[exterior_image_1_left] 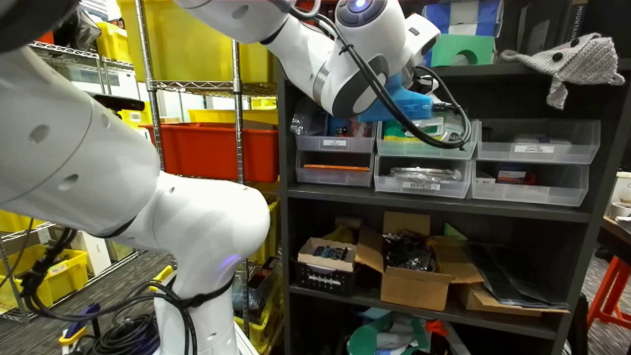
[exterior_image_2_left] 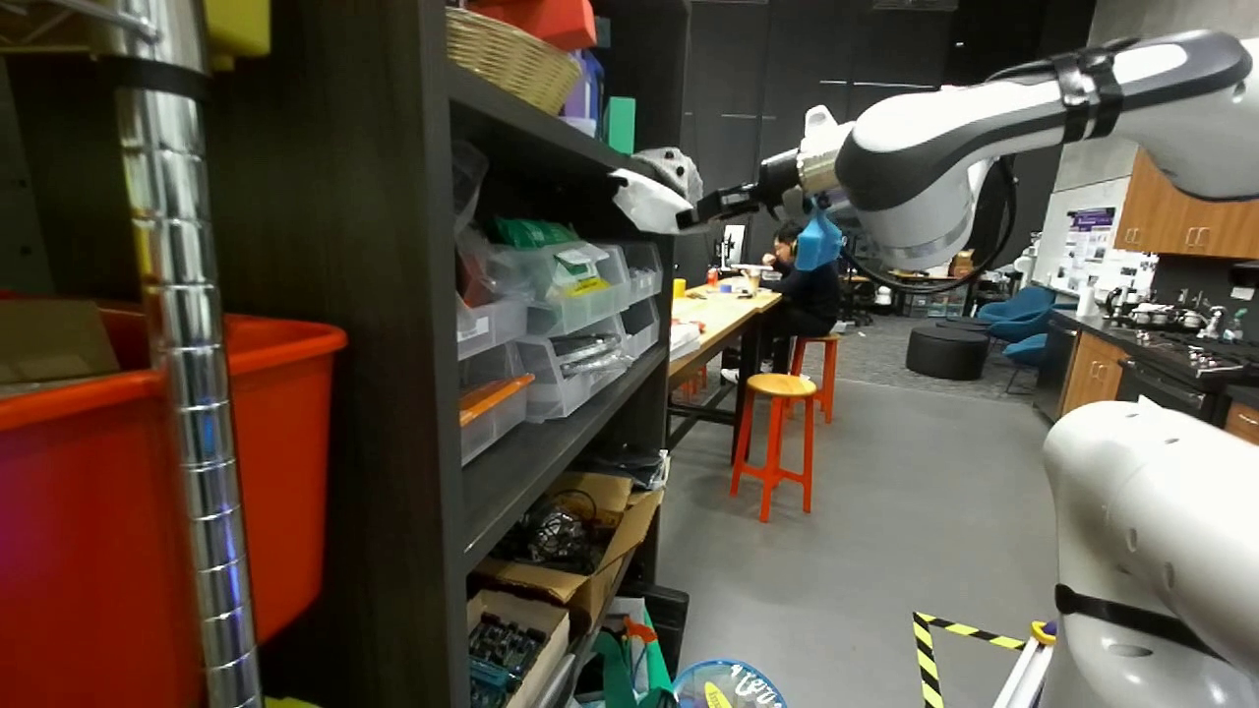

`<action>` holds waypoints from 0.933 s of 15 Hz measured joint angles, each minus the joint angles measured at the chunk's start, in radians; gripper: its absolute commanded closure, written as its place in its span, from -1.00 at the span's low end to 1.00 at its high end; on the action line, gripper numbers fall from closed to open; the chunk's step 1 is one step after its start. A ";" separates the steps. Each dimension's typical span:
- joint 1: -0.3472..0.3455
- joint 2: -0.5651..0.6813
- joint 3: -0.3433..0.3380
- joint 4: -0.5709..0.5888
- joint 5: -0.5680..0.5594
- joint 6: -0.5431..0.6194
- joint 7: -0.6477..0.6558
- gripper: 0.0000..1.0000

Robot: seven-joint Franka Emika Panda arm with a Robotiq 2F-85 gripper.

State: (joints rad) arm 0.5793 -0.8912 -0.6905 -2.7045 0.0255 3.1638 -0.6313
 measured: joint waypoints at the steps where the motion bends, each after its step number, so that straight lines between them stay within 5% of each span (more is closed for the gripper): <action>1: -0.010 -0.006 0.023 -0.011 -0.015 0.024 0.026 0.99; 14: -0.230 -0.058 0.305 -0.069 -0.155 0.127 0.253 0.99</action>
State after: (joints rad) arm 0.3496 -0.9490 -0.3854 -2.7737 -0.1291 3.2913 -0.3788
